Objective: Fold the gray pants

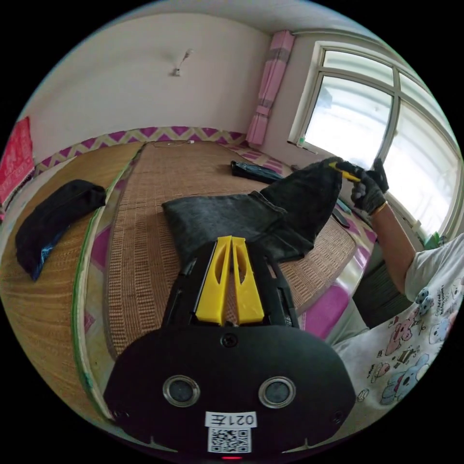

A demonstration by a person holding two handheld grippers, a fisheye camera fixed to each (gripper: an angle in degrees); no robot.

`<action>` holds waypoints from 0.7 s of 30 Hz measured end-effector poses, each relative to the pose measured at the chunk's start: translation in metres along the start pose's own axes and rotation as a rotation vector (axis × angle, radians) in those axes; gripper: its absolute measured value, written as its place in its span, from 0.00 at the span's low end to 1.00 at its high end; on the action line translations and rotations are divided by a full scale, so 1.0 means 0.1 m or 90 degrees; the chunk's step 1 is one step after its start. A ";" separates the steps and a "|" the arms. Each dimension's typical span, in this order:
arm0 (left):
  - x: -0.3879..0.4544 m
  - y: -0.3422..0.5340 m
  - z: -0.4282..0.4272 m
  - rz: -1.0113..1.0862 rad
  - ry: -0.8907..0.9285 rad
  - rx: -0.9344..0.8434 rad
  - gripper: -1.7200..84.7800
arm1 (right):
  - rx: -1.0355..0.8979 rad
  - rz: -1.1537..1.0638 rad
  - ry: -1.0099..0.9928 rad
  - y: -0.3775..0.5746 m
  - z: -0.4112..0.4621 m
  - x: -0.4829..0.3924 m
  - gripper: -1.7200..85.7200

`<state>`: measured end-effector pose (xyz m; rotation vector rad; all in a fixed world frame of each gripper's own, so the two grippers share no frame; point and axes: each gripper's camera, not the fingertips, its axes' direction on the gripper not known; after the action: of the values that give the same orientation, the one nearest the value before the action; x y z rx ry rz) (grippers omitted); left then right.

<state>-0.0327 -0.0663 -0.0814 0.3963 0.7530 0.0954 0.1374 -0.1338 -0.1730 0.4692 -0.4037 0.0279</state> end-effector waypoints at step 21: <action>-1.53 0.21 -1.08 -0.154 -0.024 0.023 0.01 | -0.170 -0.691 0.158 2.00 3.24 -4.75 0.09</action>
<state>-0.2163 -0.0470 -0.0457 0.3381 0.7604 -0.1535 -0.4445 -0.0686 -0.0051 0.3662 0.1293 -0.9987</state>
